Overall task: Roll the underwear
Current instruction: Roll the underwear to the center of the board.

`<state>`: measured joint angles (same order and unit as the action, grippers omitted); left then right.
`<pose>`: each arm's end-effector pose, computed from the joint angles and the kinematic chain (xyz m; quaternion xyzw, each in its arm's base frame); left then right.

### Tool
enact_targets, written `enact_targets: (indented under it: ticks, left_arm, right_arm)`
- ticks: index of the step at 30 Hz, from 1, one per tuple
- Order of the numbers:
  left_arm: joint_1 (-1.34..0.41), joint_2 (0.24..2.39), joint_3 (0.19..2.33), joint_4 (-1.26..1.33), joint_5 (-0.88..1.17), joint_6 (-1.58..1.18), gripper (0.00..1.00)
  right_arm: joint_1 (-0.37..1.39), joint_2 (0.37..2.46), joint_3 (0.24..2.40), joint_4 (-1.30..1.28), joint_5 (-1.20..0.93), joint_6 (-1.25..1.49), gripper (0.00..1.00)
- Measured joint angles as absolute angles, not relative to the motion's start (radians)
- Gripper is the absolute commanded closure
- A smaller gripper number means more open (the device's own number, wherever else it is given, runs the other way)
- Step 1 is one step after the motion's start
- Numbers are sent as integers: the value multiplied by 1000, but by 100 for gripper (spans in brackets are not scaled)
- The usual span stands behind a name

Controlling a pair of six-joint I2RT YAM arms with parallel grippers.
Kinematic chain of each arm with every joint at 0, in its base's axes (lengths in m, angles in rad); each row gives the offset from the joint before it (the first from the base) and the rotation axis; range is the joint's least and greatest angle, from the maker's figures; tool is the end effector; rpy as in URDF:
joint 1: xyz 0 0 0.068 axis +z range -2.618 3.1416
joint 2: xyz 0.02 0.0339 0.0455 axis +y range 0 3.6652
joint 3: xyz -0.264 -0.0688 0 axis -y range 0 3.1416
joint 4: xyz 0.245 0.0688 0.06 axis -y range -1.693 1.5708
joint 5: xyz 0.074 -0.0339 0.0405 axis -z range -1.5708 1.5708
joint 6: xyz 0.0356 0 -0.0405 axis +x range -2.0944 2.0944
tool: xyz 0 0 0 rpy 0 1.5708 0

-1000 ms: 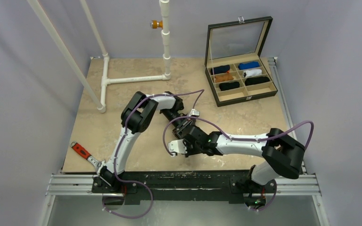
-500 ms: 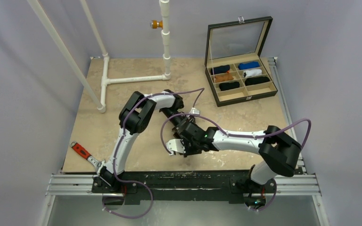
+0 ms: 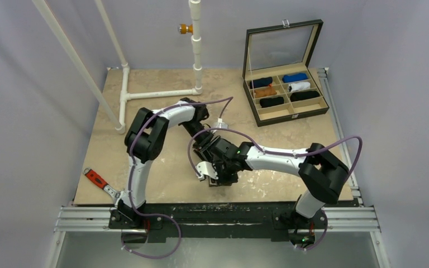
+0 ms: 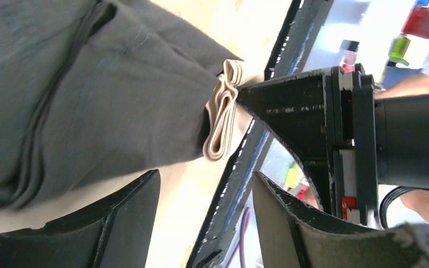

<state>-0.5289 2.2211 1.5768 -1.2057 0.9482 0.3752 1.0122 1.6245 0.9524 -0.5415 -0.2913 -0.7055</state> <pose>0.3184 -0.2196 0.1333 -0.3277 -0.8203 0.4413 0.1581 0.1509 0.2607 0.1702 -0.7540 0.6166 0.1680 0.1519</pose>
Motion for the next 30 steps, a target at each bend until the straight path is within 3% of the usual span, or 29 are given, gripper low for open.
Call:
enact_targets:
  ticks: [17, 22, 30]
  left_arm:
    - [-277, 1778, 1264, -1048, 511, 383, 39]
    - [-194, 1537, 1106, -932, 436, 356, 39]
    - [-221, 1130, 866, -791, 417, 407, 38]
  right_arm:
    - [840, 1898, 1249, -918, -619, -804, 100]
    - [781, 2033, 1384, -1078, -710, -883, 100]
    - [715, 2282, 1633, -1362, -833, -1016, 100]
